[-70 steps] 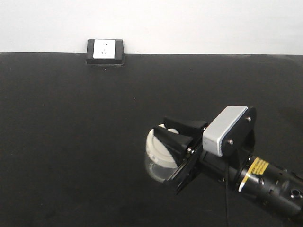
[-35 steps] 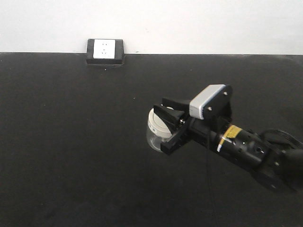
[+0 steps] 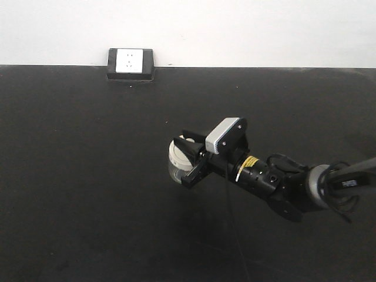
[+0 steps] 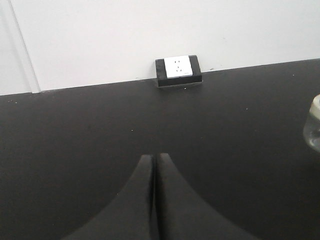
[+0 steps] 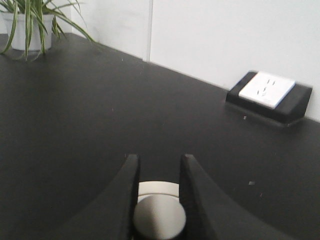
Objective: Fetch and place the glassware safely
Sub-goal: 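Extend the right arm forward over the bench carrying the jar, then lower the jar onto the bench and open the right gripper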
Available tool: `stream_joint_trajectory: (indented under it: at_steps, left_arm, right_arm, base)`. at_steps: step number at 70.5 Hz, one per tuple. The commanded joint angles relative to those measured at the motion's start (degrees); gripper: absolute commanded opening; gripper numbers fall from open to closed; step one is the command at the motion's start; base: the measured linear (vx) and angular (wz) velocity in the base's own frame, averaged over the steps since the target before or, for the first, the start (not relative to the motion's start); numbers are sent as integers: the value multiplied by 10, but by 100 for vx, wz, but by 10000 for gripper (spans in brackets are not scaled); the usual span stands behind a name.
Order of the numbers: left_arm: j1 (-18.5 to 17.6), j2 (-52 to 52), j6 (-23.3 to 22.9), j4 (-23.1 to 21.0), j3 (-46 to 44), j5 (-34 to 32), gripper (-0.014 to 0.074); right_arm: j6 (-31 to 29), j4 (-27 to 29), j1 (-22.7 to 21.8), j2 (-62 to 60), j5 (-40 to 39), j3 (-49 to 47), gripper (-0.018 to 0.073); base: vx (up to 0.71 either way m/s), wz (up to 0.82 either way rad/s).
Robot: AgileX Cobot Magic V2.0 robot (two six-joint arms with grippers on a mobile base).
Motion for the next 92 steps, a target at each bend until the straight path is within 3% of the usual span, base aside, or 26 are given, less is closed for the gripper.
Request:
stream_joint_trajectory:
  at_steps: [1,32,44,53,77,81,92]
  left_arm:
    - [-3,7,0,-4,-13,-38,-7]
    - [-3,7,0,-4,-13,-38,-7]
    - [-3,7,0,-4,-13,-38,-7]
    - [-3,7,0,-4,-13,-38,-7]
    - [-3,7,0,-4,-13,-38,-7]
    - [-3,7,0,-4,-13,-38,-7]
    - [-3,7,0,-4,-13,-38,-7]
  right_arm:
    - [-5,16,-3,-6,-96,-23,-1]
    - [-11,47,-3,31,-105,-23,4]
    - [-7,40,-3,31,-96,-23,62]
    - [-4,39,-3,31,-94,-23,183]
    - [-4,43,-1,29,-94,-23,689]
    - [-4,43,-1,29,-94,-23,732]
    - [-4,43,-1,27,-94,-23,720]
  base:
    - [0,0]
    - [0,0]
    - [0,0]
    - [0,0]
    - [0,0]
    - [0,0]
    - [0,0]
